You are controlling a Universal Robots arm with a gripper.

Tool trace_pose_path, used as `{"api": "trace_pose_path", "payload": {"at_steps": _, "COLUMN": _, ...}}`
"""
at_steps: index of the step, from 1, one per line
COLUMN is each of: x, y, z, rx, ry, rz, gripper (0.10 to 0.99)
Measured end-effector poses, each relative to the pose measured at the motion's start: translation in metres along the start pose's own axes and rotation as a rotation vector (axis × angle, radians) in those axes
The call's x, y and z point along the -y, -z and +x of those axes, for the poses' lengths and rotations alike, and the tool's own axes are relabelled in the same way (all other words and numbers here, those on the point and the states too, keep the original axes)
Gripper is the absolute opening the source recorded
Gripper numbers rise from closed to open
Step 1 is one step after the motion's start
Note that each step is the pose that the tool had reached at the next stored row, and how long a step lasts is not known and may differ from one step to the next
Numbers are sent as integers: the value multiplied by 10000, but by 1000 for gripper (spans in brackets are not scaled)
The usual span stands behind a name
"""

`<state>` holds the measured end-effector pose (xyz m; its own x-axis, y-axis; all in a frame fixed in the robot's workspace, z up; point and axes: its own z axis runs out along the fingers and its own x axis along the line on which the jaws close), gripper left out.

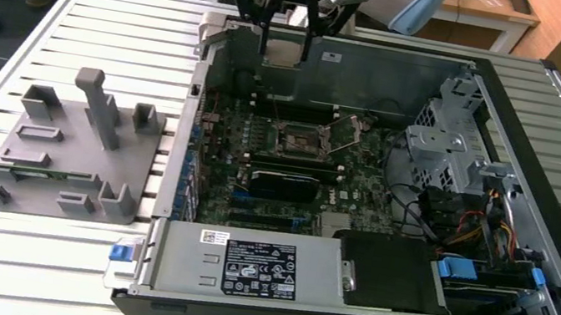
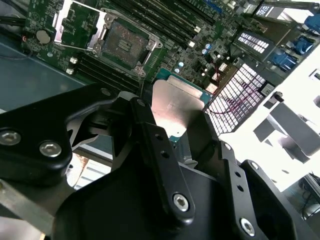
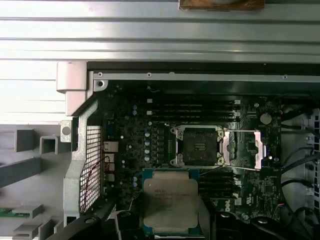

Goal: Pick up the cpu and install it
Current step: 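Pick up the cpu and move it towards the insertion slot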

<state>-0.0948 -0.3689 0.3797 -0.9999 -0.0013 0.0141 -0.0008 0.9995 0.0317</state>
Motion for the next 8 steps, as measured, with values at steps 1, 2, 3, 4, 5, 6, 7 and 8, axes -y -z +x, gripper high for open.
{"api": "trace_pose_path", "payload": {"at_steps": 1, "x": 0, "y": 1, "z": -12, "rx": -1, "ry": 0, "rz": 1, "gripper": 525}}
{"api": "trace_pose_path", "payload": {"at_steps": 2, "x": 0, "y": 0, "z": -32, "rx": 0, "ry": -1, "rz": 0, "gripper": 525}}
{"api": "trace_pose_path", "payload": {"at_steps": 3, "x": 0, "y": 1, "z": -54, "rx": 0, "ry": 0, "rz": 0, "gripper": 525}}
{"api": "trace_pose_path", "payload": {"at_steps": 4, "x": 0, "y": 1, "z": -72, "rx": -1, "ry": 0, "rz": 1, "gripper": 525}}
{"api": "trace_pose_path", "payload": {"at_steps": 5, "x": 0, "y": 1, "z": -92, "rx": 0, "ry": 1, "rz": 0, "gripper": 525}}
{"api": "trace_pose_path", "payload": {"at_steps": 6, "x": 0, "y": 2, "z": -109, "rx": -1, "ry": 0, "rz": 0, "gripper": 525}}
{"api": "trace_pose_path", "payload": {"at_steps": 7, "x": 0, "y": 2, "z": -125, "rx": 0, "ry": 0, "rz": 1, "gripper": 525}}
{"api": "trace_pose_path", "payload": {"at_steps": 8, "x": 0, "y": 2, "z": -141, "rx": -1, "ry": 0, "rz": 1, "gripper": 525}}
